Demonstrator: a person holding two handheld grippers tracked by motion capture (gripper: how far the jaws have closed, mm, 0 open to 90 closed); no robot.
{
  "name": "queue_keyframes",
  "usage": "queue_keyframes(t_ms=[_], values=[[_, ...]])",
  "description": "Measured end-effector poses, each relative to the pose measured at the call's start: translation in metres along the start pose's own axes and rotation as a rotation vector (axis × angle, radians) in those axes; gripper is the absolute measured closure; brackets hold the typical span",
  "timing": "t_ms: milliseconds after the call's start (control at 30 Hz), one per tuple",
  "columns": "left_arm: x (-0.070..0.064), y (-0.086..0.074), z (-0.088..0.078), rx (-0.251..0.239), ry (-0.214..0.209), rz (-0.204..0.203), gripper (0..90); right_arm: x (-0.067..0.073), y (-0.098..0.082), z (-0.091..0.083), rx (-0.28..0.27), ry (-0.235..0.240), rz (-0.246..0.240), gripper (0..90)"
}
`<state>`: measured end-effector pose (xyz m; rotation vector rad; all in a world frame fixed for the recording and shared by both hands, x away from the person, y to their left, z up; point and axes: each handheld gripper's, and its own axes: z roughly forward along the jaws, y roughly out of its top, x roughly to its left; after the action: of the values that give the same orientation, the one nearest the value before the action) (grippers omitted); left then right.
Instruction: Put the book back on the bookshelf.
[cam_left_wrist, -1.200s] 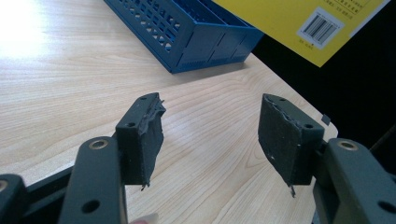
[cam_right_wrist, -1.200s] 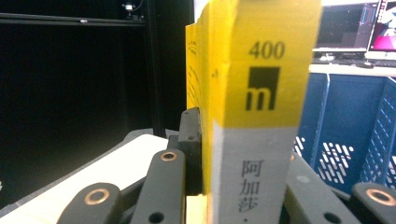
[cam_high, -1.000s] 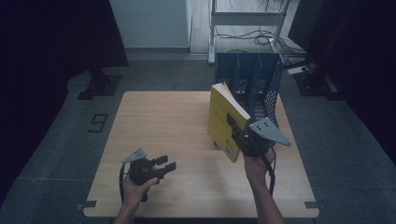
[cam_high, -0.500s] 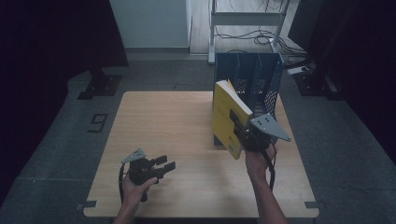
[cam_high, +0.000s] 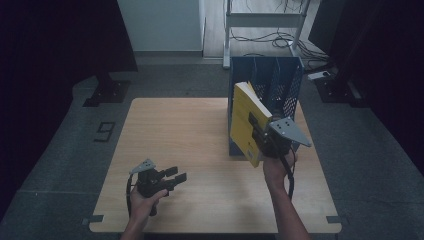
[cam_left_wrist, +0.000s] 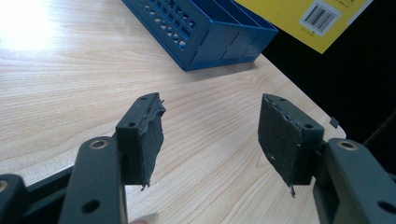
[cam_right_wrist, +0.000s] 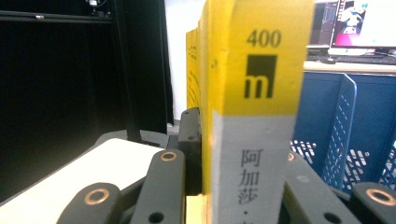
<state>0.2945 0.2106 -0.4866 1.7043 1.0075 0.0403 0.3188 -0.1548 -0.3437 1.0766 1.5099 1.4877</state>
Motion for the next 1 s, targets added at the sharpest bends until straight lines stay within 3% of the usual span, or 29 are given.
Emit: queue_keyframes(t_ms=[667,833,1000], values=[[-0.001,-0.001,0.003,0.014,0.001,0.002,39.9,-0.002,-0.002,0.018,0.018,-0.02,-0.006,74.5],[0.0,-0.002,0.002,0.013,0.003,-0.001,39.9,-0.004,-0.005,0.025,0.029,-0.027,0.01,74.5],[0.0,-0.002,0.003,0.021,0.004,0.002,39.9,-0.008,-0.006,0.032,0.022,-0.063,0.036,74.5]])
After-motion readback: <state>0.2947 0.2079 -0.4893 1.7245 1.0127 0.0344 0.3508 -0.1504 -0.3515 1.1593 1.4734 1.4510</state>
